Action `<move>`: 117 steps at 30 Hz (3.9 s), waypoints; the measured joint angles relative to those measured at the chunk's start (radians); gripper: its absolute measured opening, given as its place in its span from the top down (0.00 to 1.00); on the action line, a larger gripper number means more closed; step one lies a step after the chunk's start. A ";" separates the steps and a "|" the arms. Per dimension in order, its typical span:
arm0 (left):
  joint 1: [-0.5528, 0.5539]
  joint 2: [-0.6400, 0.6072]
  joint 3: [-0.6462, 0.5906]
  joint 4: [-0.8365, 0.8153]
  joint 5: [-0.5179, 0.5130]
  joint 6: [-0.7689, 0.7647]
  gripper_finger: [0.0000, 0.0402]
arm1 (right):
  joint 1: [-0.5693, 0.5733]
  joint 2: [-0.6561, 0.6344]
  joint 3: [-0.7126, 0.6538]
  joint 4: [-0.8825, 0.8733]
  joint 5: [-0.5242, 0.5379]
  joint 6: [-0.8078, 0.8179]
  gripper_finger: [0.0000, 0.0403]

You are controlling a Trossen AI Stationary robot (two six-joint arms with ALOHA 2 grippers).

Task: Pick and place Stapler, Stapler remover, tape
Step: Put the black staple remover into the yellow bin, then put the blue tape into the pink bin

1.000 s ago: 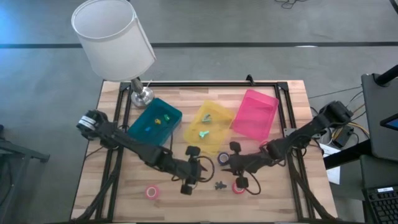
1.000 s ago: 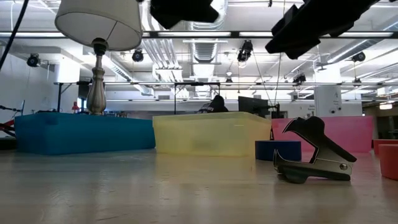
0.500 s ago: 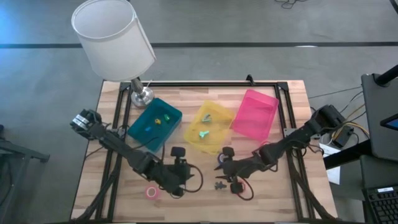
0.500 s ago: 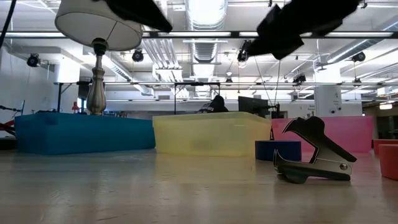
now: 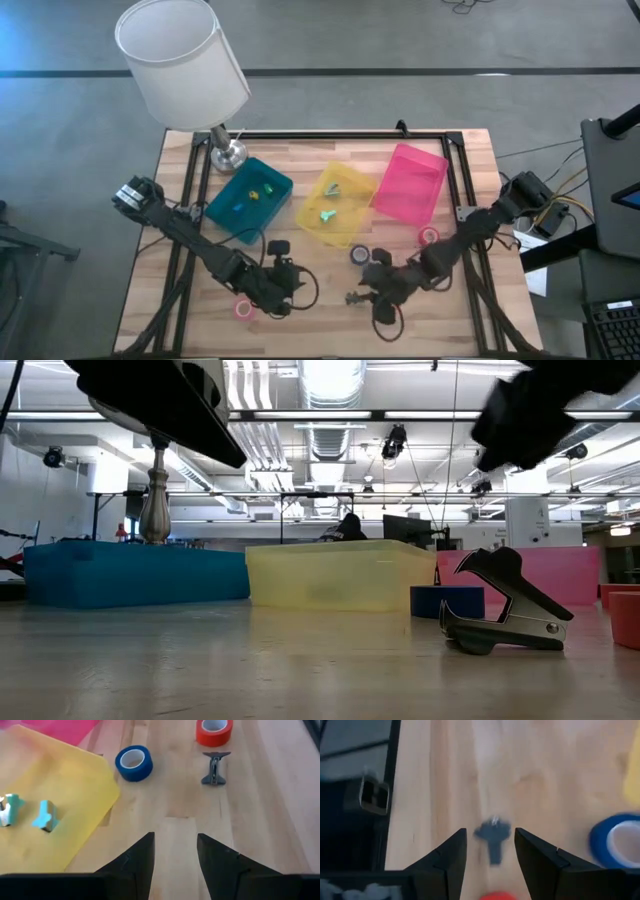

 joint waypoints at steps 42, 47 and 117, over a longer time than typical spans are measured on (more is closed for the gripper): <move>0.003 -0.002 -0.110 0.240 0.052 0.029 0.62 | -0.015 0.302 0.239 -0.231 0.039 -0.143 0.90; 0.003 -0.002 -0.110 0.244 0.052 0.032 0.62 | -0.059 0.206 0.237 -0.282 0.253 -0.216 0.87; 0.003 -0.002 -0.110 0.250 0.052 -0.001 0.62 | -0.402 -0.012 0.238 -0.541 -0.055 -0.017 0.76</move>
